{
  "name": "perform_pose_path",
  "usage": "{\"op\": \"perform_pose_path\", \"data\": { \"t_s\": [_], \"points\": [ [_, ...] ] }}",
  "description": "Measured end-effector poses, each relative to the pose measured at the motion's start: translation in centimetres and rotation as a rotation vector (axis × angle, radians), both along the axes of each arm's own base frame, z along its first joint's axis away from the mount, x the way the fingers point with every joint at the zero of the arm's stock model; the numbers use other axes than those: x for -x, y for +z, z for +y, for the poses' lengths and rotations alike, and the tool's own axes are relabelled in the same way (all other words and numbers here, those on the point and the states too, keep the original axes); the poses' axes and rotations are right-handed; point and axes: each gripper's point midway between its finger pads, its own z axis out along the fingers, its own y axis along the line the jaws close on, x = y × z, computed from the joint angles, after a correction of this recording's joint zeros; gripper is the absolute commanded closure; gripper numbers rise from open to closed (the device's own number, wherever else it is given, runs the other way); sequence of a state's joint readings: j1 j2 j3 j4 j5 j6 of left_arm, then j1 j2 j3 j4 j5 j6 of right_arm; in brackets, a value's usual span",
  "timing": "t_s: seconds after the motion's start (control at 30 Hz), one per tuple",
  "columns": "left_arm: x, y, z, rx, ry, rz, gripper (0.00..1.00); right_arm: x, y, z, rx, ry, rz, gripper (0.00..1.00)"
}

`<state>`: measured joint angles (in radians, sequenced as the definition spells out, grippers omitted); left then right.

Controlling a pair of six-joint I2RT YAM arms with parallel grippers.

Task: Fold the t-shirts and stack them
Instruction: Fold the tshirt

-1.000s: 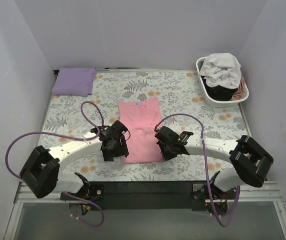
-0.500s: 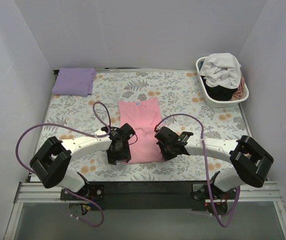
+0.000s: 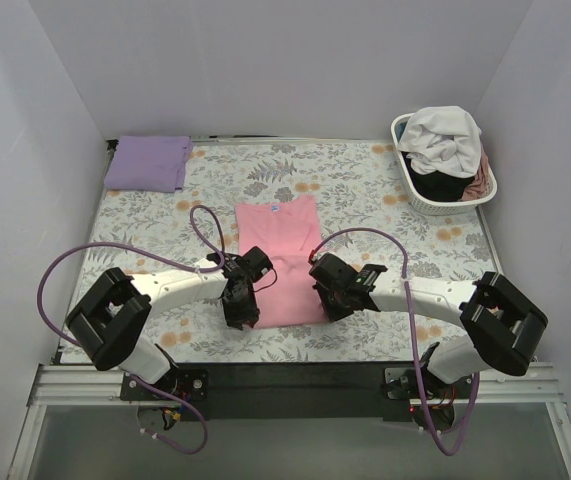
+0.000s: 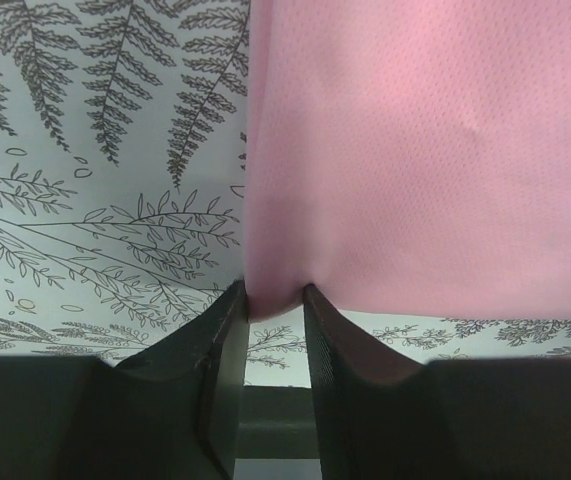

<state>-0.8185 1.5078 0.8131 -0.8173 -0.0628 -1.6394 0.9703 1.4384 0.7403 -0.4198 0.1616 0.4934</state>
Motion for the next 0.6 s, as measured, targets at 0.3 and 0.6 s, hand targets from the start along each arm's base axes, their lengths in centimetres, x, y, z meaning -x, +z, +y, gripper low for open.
{"op": "perform_pose_path", "data": {
  "t_s": [0.3,0.6],
  "points": [
    [-0.1,0.0,-0.7,0.034,0.005,-0.001,1.0,0.0,0.0,0.0,-0.002,0.004,-0.001,0.99],
    [1.6,1.1,-0.6,0.025,-0.035,0.006,1.0,2.7,0.6,-0.7,0.02,0.075,0.086,0.99]
  ]
}}
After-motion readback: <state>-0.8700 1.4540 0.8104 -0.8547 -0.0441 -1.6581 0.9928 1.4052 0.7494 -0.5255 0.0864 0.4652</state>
